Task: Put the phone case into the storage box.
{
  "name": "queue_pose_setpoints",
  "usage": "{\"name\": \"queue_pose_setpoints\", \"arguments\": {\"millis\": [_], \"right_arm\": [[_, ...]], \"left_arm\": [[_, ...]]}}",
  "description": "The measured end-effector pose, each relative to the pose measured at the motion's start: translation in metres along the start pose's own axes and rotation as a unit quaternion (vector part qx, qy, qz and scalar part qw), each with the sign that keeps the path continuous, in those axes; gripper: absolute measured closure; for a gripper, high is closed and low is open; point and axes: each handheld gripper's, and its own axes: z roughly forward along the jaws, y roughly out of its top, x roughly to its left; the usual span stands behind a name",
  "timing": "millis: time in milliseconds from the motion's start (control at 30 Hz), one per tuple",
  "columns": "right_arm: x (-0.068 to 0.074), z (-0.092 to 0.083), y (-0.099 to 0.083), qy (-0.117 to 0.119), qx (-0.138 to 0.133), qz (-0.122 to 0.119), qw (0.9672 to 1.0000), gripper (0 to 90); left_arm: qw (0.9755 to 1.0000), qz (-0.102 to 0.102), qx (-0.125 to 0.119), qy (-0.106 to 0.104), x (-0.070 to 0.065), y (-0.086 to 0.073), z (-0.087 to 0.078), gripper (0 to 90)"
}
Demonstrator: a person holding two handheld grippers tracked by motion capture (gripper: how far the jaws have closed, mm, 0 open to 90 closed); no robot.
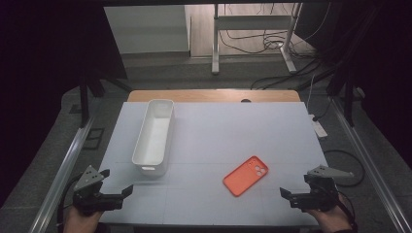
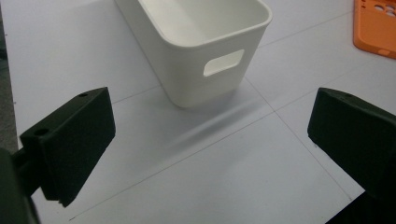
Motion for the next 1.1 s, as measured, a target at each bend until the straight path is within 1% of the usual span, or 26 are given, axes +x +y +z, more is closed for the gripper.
{"name": "queue_pose_setpoints", "arguments": {"millis": [200,433,867,967,1000,1100], "right_arm": [[0.0007,0.0012,0.0006,0.001,0.004,-0.004,1.0,0.0],[0.0012,0.0027,0.0014,0.001,0.012,-0.008,0.9999,0.0],[0.0017,0.0036,0.0021,0.001,0.015,-0.01,0.9998,0.0],[0.0031,0.0044,0.003,0.001,0.019,-0.019,0.9996,0.0],[0.0041,0.0053,0.0034,-0.003,0.016,-0.027,0.9995,0.0],[0.0044,0.0062,0.0046,-0.003,0.012,-0.027,0.9996,0.0]], "left_arm": [[1.0,0.0,0.001,0.001,-0.0003,0.0,0.0002,0.3],[1.0,0.009,0.0,0.0,-0.002,-0.0003,-0.0006,0.2],[1.0,0.001,-0.007,-0.006,-0.0003,-0.001,-0.0018,0.2],[1.0,0.003,-0.007,-0.006,-0.0004,-0.001,-0.0018,0.2],[0.9999,0.003,-0.008,-0.006,-0.0003,-0.001,-0.0019,0.2],[0.9999,0.002,-0.009,-0.008,-0.0002,-0.0012,-0.0023,0.2]]}}
